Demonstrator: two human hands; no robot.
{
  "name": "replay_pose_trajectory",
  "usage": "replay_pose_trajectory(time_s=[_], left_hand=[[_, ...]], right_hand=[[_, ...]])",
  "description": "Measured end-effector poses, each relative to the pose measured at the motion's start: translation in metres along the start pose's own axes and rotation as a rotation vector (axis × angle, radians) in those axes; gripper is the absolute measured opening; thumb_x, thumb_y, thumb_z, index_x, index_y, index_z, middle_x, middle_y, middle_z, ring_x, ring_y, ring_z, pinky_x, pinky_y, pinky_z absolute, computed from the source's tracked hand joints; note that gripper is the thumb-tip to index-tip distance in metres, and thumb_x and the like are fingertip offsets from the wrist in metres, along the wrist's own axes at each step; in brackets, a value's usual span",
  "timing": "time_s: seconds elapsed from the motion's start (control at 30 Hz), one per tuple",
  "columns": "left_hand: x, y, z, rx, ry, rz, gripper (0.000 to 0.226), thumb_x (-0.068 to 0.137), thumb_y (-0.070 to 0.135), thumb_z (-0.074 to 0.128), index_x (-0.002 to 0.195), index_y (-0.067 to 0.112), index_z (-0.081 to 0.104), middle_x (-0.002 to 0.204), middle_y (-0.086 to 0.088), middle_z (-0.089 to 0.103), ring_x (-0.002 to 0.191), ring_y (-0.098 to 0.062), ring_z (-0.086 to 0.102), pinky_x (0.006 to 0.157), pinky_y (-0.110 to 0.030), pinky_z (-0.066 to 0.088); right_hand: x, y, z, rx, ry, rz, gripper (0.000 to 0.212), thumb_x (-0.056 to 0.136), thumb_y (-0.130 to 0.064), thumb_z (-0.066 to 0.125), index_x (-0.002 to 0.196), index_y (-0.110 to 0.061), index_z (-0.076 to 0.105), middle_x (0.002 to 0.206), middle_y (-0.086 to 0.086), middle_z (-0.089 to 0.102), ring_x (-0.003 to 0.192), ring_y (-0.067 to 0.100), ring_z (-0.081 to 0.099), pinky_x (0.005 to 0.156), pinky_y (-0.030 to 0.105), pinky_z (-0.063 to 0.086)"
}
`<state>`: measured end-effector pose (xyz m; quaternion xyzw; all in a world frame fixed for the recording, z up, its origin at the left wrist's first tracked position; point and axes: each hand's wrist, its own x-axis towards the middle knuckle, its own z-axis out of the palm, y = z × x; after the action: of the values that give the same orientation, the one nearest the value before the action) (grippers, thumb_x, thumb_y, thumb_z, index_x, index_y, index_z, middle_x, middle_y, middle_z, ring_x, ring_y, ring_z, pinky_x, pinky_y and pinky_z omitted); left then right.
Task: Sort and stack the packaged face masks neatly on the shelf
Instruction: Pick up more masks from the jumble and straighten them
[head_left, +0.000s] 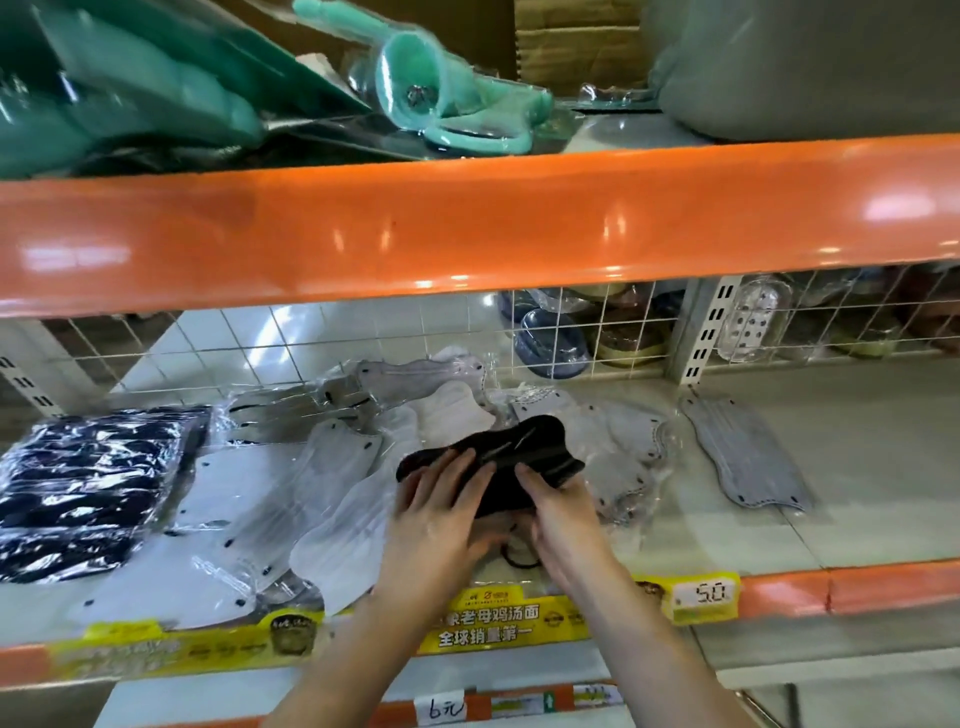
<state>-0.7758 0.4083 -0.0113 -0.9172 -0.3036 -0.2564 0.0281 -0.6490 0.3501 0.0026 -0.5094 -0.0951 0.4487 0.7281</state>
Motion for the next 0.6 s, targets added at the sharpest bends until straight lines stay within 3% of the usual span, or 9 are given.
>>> replay_pose_trajectory(time_s=[0.07,0.13,0.2,0.27,0.37,0.47,0.53,0.6], left_hand=[[-0.005,-0.012,-0.003,-0.018,0.004,0.008,0.05,0.073,0.033,0.057,0.121,0.017,0.061,0.123,-0.004,0.064,0.11,-0.023,0.061,0.088,-0.039,0.05],[-0.009,-0.026,-0.009,-0.056,0.054,0.001,0.055,0.059,0.012,0.062,0.114,0.014,0.067,0.113,-0.005,0.069,0.1,-0.023,0.067,0.083,-0.036,0.052],[-0.011,-0.043,-0.017,-0.051,0.128,0.0,0.048,0.062,0.009,0.052,0.105,0.013,0.072,0.105,-0.004,0.072,0.093,-0.022,0.07,0.082,-0.034,0.053],[-0.012,-0.061,-0.024,-0.042,0.196,0.002,0.041,0.069,0.007,0.045,0.098,0.011,0.075,0.101,-0.004,0.073,0.088,-0.021,0.071,0.08,-0.03,0.051],[-0.014,-0.09,-0.033,-0.016,0.263,-0.015,0.04,0.072,0.003,0.042,0.093,0.01,0.075,0.097,-0.004,0.074,0.083,-0.021,0.071,0.078,-0.029,0.044],[-0.013,-0.108,-0.037,0.006,0.308,-0.031,0.038,0.074,0.004,0.045,0.095,0.012,0.076,0.097,-0.002,0.074,0.084,-0.021,0.07,0.077,-0.029,0.048],[-0.017,-0.127,-0.042,-0.001,0.335,-0.001,0.037,0.074,0.003,0.046,0.094,0.012,0.076,0.098,0.0,0.074,0.087,-0.02,0.07,0.079,-0.029,0.048],[-0.022,-0.146,-0.048,0.006,0.341,0.038,0.039,0.073,-0.001,0.047,0.093,0.013,0.077,0.097,0.0,0.074,0.088,-0.019,0.07,0.079,-0.03,0.05]], right_hand=[[-0.003,0.003,0.013,-0.114,-0.01,-0.045,0.015,0.091,0.003,0.057,0.102,-0.003,0.064,0.093,0.011,0.07,0.084,0.022,0.069,0.073,0.033,0.056],[-0.004,0.008,0.023,-0.425,0.002,-0.196,0.025,0.088,0.003,0.06,0.113,0.0,0.061,0.097,0.006,0.069,0.09,0.016,0.066,0.082,0.028,0.054],[-0.002,0.016,0.032,-0.781,0.08,-0.436,0.049,0.082,0.003,0.064,0.129,-0.001,0.05,0.119,0.01,0.06,0.114,0.023,0.055,0.102,0.035,0.042],[-0.004,0.022,0.039,-1.03,0.213,-0.692,0.064,0.077,0.004,0.065,0.136,-0.005,0.044,0.13,0.013,0.05,0.123,0.029,0.044,0.105,0.042,0.038],[-0.006,0.03,0.056,-1.242,0.139,-1.049,0.041,0.082,-0.016,0.062,0.123,-0.012,0.057,0.126,0.009,0.055,0.12,0.028,0.048,0.1,0.047,0.043],[-0.009,0.04,0.07,-1.423,-0.093,-1.105,0.04,0.079,-0.037,0.063,0.114,-0.018,0.06,0.12,0.001,0.06,0.113,0.019,0.053,0.1,0.037,0.043],[-0.01,0.052,0.087,-1.508,-0.146,-1.062,0.042,0.069,-0.019,0.074,0.11,-0.019,0.064,0.113,-0.001,0.064,0.103,0.019,0.06,0.091,0.033,0.049],[-0.009,0.064,0.102,-1.509,-0.142,-1.003,0.049,0.059,0.001,0.067,0.105,-0.015,0.068,0.104,0.001,0.068,0.09,0.022,0.067,0.076,0.03,0.054]])
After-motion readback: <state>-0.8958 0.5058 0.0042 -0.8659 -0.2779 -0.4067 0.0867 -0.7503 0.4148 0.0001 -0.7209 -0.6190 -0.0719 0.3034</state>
